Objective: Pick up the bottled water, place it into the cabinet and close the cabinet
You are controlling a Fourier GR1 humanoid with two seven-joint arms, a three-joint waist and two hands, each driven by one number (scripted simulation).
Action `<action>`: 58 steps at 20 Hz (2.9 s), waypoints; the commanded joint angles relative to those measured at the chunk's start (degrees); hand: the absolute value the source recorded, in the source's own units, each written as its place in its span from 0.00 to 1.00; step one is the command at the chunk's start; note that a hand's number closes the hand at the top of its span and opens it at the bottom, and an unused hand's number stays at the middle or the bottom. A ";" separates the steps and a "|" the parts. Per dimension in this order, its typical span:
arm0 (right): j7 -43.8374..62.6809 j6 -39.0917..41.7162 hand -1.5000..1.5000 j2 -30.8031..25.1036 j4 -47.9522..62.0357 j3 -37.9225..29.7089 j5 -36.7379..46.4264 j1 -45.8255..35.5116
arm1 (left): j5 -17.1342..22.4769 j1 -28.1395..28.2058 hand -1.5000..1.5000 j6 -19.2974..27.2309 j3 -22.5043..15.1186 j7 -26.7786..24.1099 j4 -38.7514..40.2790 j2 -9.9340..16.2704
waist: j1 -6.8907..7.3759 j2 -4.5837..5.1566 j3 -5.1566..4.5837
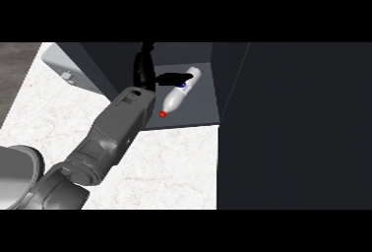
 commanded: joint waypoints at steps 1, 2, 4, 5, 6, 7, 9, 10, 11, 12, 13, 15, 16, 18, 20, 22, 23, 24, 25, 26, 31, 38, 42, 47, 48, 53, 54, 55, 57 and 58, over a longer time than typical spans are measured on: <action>-0.03 -0.96 0.00 0.93 -0.03 1.67 1.90 0.00 | -0.07 2.97 0.00 -3.13 0.50 -3.67 -0.52 3.68 | 0.51 0.47 -0.33; 1.01 -1.10 0.00 0.81 -1.34 1.66 0.69 0.42 | 0.14 2.72 0.00 -5.01 0.79 -3.56 -1.02 3.61 | 0.86 0.23 -0.32; -1.14 -0.41 0.00 0.78 0.58 1.00 1.26 0.02 | 1.35 2.31 0.00 -7.28 2.24 -5.90 -3.30 3.37 | 1.04 0.14 -0.31; -0.62 -0.29 0.00 0.06 -0.64 0.03 0.60 -0.19 | 1.81 4.55 0.00 -10.56 2.74 -8.45 -3.99 4.72 | 1.23 0.18 -0.34; -1.31 0.17 0.00 -0.03 1.59 -0.74 0.24 -1.04 | 2.69 3.32 0.00 -9.62 3.82 -7.97 -4.51 3.09 | 1.49 0.02 -0.29; -0.78 0.56 0.00 -1.32 -0.09 -2.89 -1.69 -0.31 | 3.15 5.36 0.00 -12.54 4.27 -10.10 -5.51 3.62 | 1.90 -0.19 -0.30; -1.30 0.77 0.00 -1.38 -0.66 -1.58 -0.21 0.87 | 4.40 3.94 0.00 -16.42 5.60 -9.46 -6.62 3.65 | 1.98 -0.34 -0.29; 1.42 -0.65 0.00 -1.11 -2.57 -2.27 -2.16 0.22 | 4.44 5.55 0.00 -19.18 5.59 -10.60 -7.40 4.97 | 2.80 -0.54 -0.31; -1.65 1.47 0.00 -2.38 -4.62 -0.90 -0.35 5.90 | 4.91 4.92 0.00 -18.65 6.33 -11.57 -7.45 4.11 | 1.73 -0.55 -0.30; -0.93 0.04 0.00 -1.14 -1.01 -2.01 -0.37 1.00 | 4.68 7.45 0.00 -18.95 6.00 -13.86 -8.68 2.03 | 3.24 -0.80 -0.27; -0.56 -0.16 0.00 -0.57 -2.59 0.22 0.07 3.60 | 5.16 5.67 0.00 -19.28 6.66 -12.56 -9.18 1.90 | 2.98 -0.85 -0.27; -0.65 -0.64 0.00 -1.00 -2.66 -1.82 -0.53 3.09 | 4.86 8.24 0.00 -22.07 6.24 -13.82 -10.87 3.06 | 3.90 -1.21 -0.25; 0.88 -1.09 0.00 -1.35 -3.99 -2.82 -1.81 2.03 | 4.94 10.36 0.00 -24.10 6.06 -15.48 -11.91 3.04 | 4.50 -1.34 -0.26; 2.12 -3.15 0.00 0.36 -1.97 -1.71 -0.22 -1.04 | 4.71 12.35 0.00 -25.16 5.35 -15.62 -13.52 1.45 | 5.14 -1.38 -0.26; 0.67 -2.57 0.00 0.35 -1.66 -1.05 0.40 1.70 | 5.38 12.49 0.00 -25.93 4.76 -13.19 -15.79 1.82 | 5.54 -1.75 -0.23; 1.42 -1.25 0.00 -0.85 -4.29 0.22 -0.26 3.95 | 6.17 12.31 0.00 -24.16 4.57 -13.38 -17.60 1.27 | 5.10 -1.70 -0.24; -0.93 0.09 0.00 -2.05 -2.81 -2.79 -1.56 4.91 | 6.63 13.38 0.00 -25.43 3.71 -11.87 -19.80 0.97 | 5.77 -2.07 -0.20; -2.34 -2.34 0.00 1.29 -1.00 0.78 2.89 4.10 | 7.02 14.96 0.00 -25.72 2.92 -12.54 -21.22 0.16 | 6.60 -2.34 -0.22; 2.23 -4.27 0.00 1.46 -4.72 1.82 2.20 2.93 | 7.20 16.46 0.00 -26.82 2.14 -13.30 -21.68 1.06 | 6.97 -2.21 -0.28; -0.32 -2.84 0.00 0.06 -4.30 -0.33 1.62 5.51 | 7.48 17.47 0.00 -25.60 1.05 -12.64 -23.85 -0.26 | 6.48 -2.32 -0.23; 0.43 -3.26 0.00 0.33 -4.68 0.41 1.81 4.77 | 9.25 22.34 0.00 -26.11 -2.47 -5.27 -35.48 1.32 | 7.39 -2.48 -0.21; -0.17 -2.14 0.00 -0.84 -6.46 0.29 0.59 7.82 | 10.91 35.22 0.00 -23.15 -8.41 0.50 -55.78 0.23 | 7.43 -2.53 -0.18; 1.65 -3.24 0.00 -0.59 -8.32 1.32 0.74 8.40 | 10.14 45.20 0.00 -22.40 -13.42 3.39 -71.11 1.26 | 7.87 -2.59 -0.18; -2.99 -2.91 0.00 0.55 -3.88 3.66 6.05 6.78 | 9.59 59.27 0.00 -20.24 -18.47 9.90 -91.01 5.96 | 6.42 -2.04 -0.17; 1.72 -3.00 0.00 -1.64 -8.43 3.13 5.13 6.21 | 8.60 60.56 0.00 -18.74 -20.39 11.74 -94.64 5.95 | 6.29 -1.93 -0.20; 4.92 0.88 1.00 -6.43 -10.72 5.21 7.37 5.77 | 6.55 73.23 0.00 -19.59 -24.55 8.17 -107.22 10.31 | 6.01 -1.73 -0.25; 6.18 1.42 1.00 -6.67 -12.07 7.63 7.84 6.61 | 8.03 72.31 0.00 -18.84 -21.88 13.63 -111.53 13.27 | 5.85 -1.72 -0.24; 6.44 1.86 1.00 -6.31 -9.58 10.82 11.17 5.02 | 6.45 73.53 0.00 -16.67 -23.84 13.24 -112.44 11.65 | 6.03 -1.71 -0.23; 4.44 6.23 1.00 -10.68 -10.96 7.37 8.88 5.72 | 7.54 79.16 0.00 -18.58 -21.14 10.39 -115.20 15.02 | 5.85 -1.68 -0.24; 7.71 5.73 1.00 -10.96 -14.01 8.32 8.72 4.63 | 5.39 82.31 0.00 -17.74 -23.67 8.78 -117.56 15.11 | 6.32 -1.72 -0.27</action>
